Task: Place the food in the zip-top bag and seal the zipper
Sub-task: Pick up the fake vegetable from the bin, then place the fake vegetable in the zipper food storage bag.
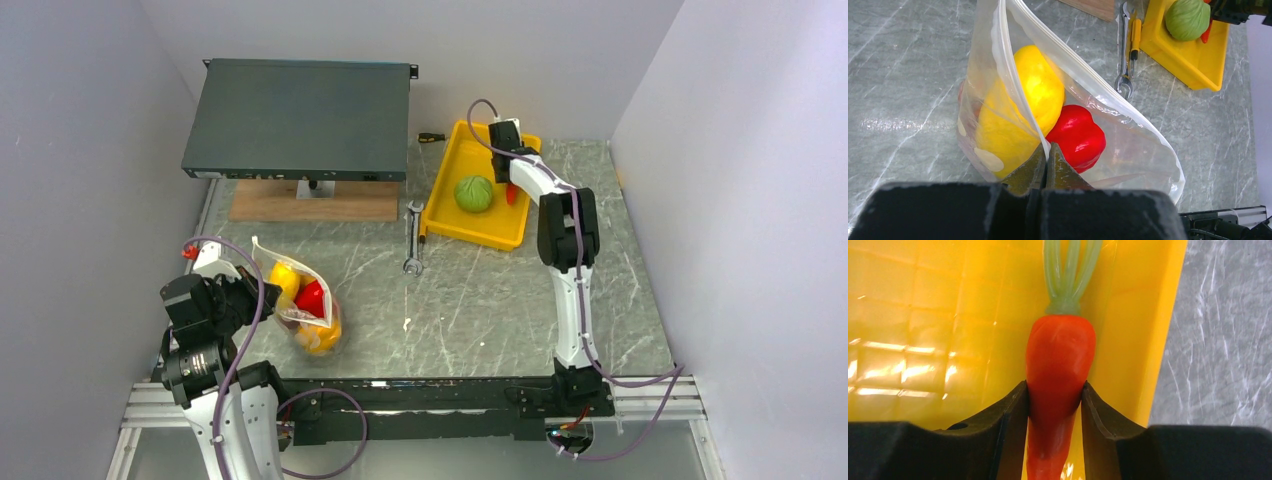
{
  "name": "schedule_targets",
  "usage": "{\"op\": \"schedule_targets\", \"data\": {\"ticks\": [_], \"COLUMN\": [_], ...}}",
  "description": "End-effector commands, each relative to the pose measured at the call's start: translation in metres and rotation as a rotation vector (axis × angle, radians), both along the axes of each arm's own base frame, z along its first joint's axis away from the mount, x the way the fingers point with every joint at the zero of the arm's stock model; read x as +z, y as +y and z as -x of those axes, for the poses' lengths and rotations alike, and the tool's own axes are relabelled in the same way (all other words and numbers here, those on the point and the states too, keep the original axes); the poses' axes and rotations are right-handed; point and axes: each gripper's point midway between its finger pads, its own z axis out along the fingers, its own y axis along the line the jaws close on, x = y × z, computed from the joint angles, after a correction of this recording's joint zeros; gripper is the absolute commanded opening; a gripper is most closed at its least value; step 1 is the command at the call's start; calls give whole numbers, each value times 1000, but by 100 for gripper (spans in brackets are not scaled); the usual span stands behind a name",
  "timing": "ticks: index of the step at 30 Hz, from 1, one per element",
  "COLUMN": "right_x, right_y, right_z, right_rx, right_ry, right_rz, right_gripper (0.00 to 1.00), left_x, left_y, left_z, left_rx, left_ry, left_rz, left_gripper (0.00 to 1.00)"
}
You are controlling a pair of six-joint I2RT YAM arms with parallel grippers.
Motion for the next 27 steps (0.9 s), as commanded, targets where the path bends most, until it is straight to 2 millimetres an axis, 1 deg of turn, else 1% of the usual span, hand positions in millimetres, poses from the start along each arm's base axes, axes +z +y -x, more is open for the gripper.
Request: {"op": "schedule_targets", "data": {"ticks": [1,2,3,4,5,6,7,8,9,11,13,15,18,19,21,23,25,26,27], "right_x": [108,116,132,134,146,164,176,186,187,204,216,222,219,216,208,196,179,175,166], "right_y": [27,31,35,39,43,49,58,67,76,92,112,135,173,189,208,222,235,244,252], "right_z": [-6,-2,4,9,15,24,32,43,56,82,112,144,194,213,245,276,309,325,342], "right_rx": [50,57,55,61,63,68,91,116,135,157,203,264,388,438,509,564,612,657,692], "right_ry": [-240,-257,-288,-292,-313,-348,-366,-382,-381,-417,-448,-458,-428,-408,-362,-311,-238,-214,-175], "right_rz": [-163,-197,-243,-268,-297,-339,-377,-411,-444,-505,-572,-638,-700,-719,-765,-815,-873,-912,-934], "right_gripper": [0,0,0,0,0,0,0,0,0,0,0,0,0,0,0,0,0,0,0], "left_x": [9,9,10,10,11,12,13,13,14,14,14,14,14,14,13,14,15,15,15], "left_y": [-1,-1,-1,0,0,0,0,1,1,1,1,2,2,2,3,3,4,4,4], "left_z": [-4,-4,-4,-3,-3,-2,-2,-2,-1,-1,-1,-1,-1,-1,-1,0,0,0,1], "left_rx": [-16,-15,-14,-10,-7,-3,-1,3,4,3,8,14,17,17,22,28,30,31,33], "left_ry": [-40,-42,-47,-51,-57,-62,-67,-72,-75,-78,-78,-79,-77,-76,-76,-79,-86,-88,-91], "left_rz": [-11,-12,-15,-16,-19,-21,-23,-25,-27,-27,-27,-27,-27,-26,-29,-30,-33,-34,-35], "left_gripper": [0,0,0,0,0,0,0,0,0,0,0,0,0,0,0,0,0,0,0]}}
